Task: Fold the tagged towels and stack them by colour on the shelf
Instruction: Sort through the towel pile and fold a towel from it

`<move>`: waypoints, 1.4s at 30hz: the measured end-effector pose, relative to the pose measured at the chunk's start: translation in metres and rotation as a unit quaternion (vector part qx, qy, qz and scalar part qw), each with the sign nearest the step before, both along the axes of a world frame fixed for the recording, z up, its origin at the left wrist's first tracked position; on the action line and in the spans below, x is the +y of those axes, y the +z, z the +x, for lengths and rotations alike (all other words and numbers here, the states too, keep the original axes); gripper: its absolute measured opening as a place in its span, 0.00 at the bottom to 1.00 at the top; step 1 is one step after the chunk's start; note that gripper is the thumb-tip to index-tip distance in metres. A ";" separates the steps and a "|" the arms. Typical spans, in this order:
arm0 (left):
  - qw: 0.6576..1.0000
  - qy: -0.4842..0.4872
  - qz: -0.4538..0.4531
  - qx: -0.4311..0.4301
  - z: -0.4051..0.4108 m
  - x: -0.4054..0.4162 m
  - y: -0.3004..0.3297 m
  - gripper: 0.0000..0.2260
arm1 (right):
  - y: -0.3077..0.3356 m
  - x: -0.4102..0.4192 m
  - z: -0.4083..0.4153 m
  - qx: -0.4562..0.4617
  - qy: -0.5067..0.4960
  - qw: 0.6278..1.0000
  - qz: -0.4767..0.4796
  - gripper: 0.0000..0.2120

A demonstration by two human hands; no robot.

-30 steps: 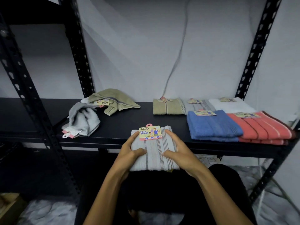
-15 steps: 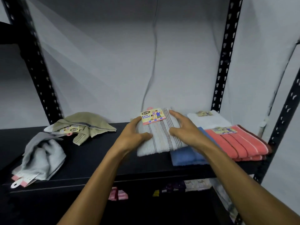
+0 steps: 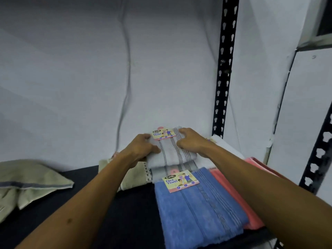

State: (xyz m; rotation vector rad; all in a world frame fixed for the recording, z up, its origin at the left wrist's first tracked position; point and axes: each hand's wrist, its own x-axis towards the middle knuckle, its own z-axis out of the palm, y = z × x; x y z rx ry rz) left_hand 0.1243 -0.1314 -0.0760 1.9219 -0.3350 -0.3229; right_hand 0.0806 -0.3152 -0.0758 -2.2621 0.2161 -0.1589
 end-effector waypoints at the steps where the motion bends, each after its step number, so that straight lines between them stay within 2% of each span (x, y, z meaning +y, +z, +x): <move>1: 1.000 0.001 0.010 0.003 0.006 -0.002 -0.005 0.29 | -0.004 -0.001 0.005 0.016 -0.001 1.000 -0.010 0.15; 2: 1.000 -0.002 0.024 0.005 0.011 -0.004 -0.011 0.27 | -0.008 -0.002 0.008 0.028 0.000 0.999 -0.024 0.14; 4: 0.999 -0.006 0.054 0.001 0.015 -0.006 -0.021 0.15 | -0.017 -0.006 0.015 0.048 0.007 0.997 -0.065 0.16; 8: 0.996 -0.016 0.084 -0.010 0.021 -0.005 -0.032 0.10 | -0.030 -0.012 0.022 0.077 0.033 0.987 -0.140 0.16; 9: 0.994 -0.022 0.104 -0.025 0.021 -0.005 -0.032 0.13 | -0.031 -0.013 0.023 0.081 0.040 0.981 -0.171 0.17; 11: 0.971 -0.027 0.211 -0.106 0.023 -0.007 -0.031 0.26 | -0.032 -0.015 0.026 0.070 0.044 0.968 -0.237 0.22; 12: 0.950 -0.028 0.262 -0.168 0.019 -0.008 -0.029 0.27 | -0.033 -0.014 0.027 0.049 0.039 0.965 -0.256 0.24; 14: 0.924 -0.051 0.289 -0.244 0.016 -0.011 -0.029 0.24 | -0.034 -0.013 0.030 0.003 0.035 0.966 -0.255 0.26; 16: 0.914 -0.086 0.306 -0.253 0.020 -0.013 -0.036 0.31 | -0.037 -0.009 0.030 0.012 0.060 0.964 -0.260 0.30; 18: 0.899 -0.110 0.354 -0.234 0.025 -0.011 -0.047 0.40 | -0.044 -0.009 0.027 0.069 0.085 0.949 -0.297 0.32; 20: 0.887 -0.118 0.393 -0.212 0.027 -0.008 -0.060 0.38 | -0.051 -0.011 0.025 0.106 0.094 0.936 -0.323 0.33; 31: 0.879 -0.104 0.403 -0.234 0.026 -0.006 -0.085 0.37 | -0.069 -0.015 0.027 0.127 0.095 0.934 -0.320 0.33; 42: 0.892 -0.120 0.376 -0.220 0.033 -0.005 -0.076 0.36 | -0.049 -0.011 0.027 0.136 0.097 0.925 -0.343 0.34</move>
